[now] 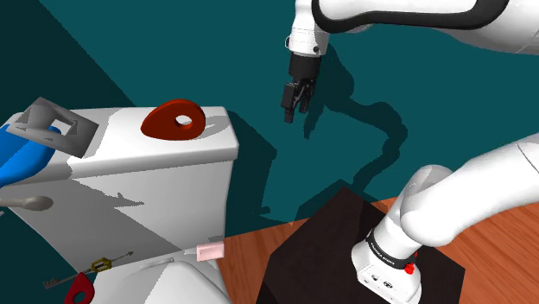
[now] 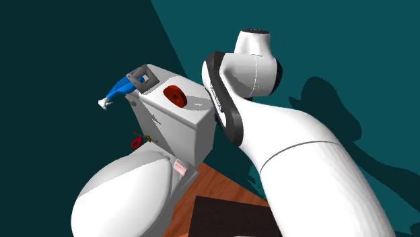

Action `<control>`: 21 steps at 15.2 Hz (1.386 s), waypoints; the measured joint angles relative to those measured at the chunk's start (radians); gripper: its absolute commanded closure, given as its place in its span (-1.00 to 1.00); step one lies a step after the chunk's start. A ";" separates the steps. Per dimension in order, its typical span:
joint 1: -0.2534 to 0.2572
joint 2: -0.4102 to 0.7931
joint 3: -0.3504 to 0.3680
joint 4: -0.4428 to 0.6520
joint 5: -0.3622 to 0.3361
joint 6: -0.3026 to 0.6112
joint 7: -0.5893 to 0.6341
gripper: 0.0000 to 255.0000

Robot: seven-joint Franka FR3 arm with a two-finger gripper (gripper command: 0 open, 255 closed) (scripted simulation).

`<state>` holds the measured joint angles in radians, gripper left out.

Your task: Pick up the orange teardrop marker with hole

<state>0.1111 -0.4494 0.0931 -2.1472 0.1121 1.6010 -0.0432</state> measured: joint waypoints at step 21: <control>0.218 0.700 0.198 0.875 -0.165 -0.095 -0.246 -1.00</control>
<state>0.3291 0.2504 0.2910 -1.2722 -0.0524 1.5059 -0.2892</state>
